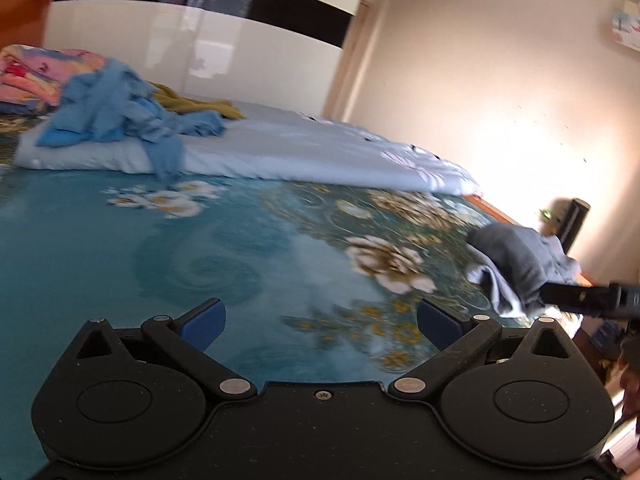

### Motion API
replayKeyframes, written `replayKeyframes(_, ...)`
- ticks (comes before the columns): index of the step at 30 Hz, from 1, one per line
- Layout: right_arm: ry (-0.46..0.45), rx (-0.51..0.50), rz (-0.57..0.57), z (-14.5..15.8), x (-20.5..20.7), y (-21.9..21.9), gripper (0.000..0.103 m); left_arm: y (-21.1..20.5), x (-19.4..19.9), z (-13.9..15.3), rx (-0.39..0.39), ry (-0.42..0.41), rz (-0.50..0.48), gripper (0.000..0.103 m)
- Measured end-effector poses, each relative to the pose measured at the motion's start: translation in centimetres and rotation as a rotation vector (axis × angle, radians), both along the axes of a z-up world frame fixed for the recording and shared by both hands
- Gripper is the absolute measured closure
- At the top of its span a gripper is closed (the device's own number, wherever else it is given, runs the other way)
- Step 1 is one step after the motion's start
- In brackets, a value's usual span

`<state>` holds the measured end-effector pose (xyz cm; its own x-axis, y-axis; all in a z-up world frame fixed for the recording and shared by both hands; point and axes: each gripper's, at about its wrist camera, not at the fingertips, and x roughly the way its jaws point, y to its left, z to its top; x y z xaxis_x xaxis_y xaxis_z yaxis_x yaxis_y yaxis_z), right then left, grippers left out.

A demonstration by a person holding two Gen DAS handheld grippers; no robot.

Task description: Fold clothes

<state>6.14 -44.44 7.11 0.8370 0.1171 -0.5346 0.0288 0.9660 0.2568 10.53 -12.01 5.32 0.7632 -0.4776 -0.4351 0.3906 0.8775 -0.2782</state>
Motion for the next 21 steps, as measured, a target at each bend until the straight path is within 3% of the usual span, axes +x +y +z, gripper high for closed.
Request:
replayKeyframes(6, 0.002, -0.001, 0.139, -0.9, 0.7, 9.1, 0.0, 4.5, -1.1, 0.0, 0.03, -0.004, 0.092, 0.002)
replayKeyframes(13, 0.05, 0.002, 0.28, -2.9, 0.4, 18.3, 0.0, 11.2, -2.7, -1.3, 0.061, 0.052, 0.278, 0.002)
replayKeyframes(21, 0.062, 0.036, 0.289, -5.3, -2.0, 24.8, 0.0, 16.5, -5.9, -3.2, 0.225, 0.027, 0.332, 0.002)
